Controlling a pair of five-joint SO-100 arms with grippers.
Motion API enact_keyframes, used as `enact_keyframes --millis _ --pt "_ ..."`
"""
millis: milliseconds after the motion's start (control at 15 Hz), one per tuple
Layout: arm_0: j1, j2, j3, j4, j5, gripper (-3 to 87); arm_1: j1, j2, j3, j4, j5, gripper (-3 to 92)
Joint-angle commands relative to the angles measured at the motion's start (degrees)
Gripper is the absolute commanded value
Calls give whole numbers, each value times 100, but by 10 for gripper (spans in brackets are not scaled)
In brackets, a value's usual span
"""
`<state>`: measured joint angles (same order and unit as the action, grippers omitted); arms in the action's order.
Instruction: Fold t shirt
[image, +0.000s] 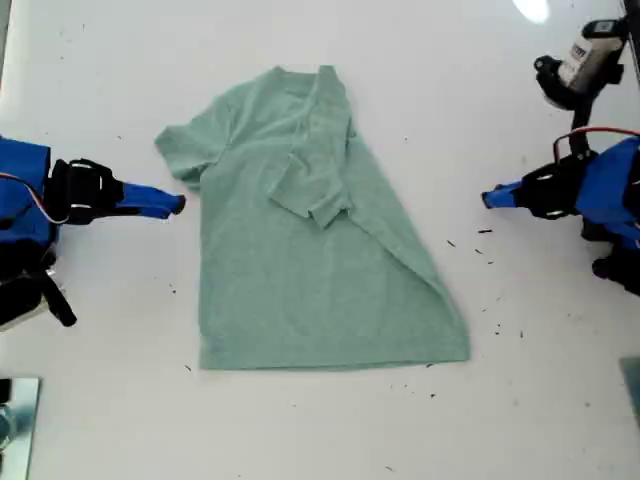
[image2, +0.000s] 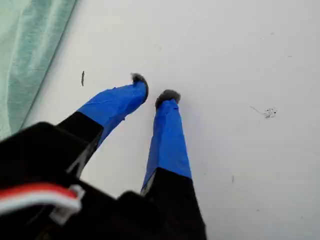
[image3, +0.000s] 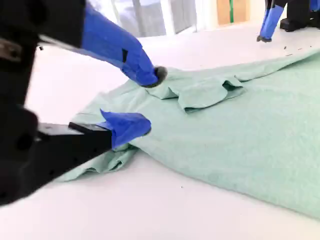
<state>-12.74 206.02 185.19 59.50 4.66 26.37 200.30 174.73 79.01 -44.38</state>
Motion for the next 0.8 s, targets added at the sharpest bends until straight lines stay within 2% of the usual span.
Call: enact_keyframes --millis 0,67,133,200,333,400,467,533,667,733 --pt "1564 44 35 -18 -176 106 -26 35 281 -158 2443 69" --pt "1327 44 18 -9 -176 47 -44 44 299 -176 3041 74" --pt "1134 53 18 -70 -308 -1 -53 44 299 -176 3199 76" --pt "984 53 9 -158 -308 -1 18 44 299 -176 3867 76" --pt "396 53 26 -9 -571 -1 325 44 281 -141 4315 80" --pt "396 53 35 -211 -554 -1 571 44 281 -132 4289 90" --pt "325 53 44 -202 -659 -2 633 44 281 -132 3964 40" --pt "149 53 62 -79 -650 -2 519 44 281 -132 3867 22" --pt "114 53 44 -26 -360 -2 -18 44 281 -132 2909 22" --pt "316 53 44 -26 -176 -2 44 44 281 -132 2892 22"
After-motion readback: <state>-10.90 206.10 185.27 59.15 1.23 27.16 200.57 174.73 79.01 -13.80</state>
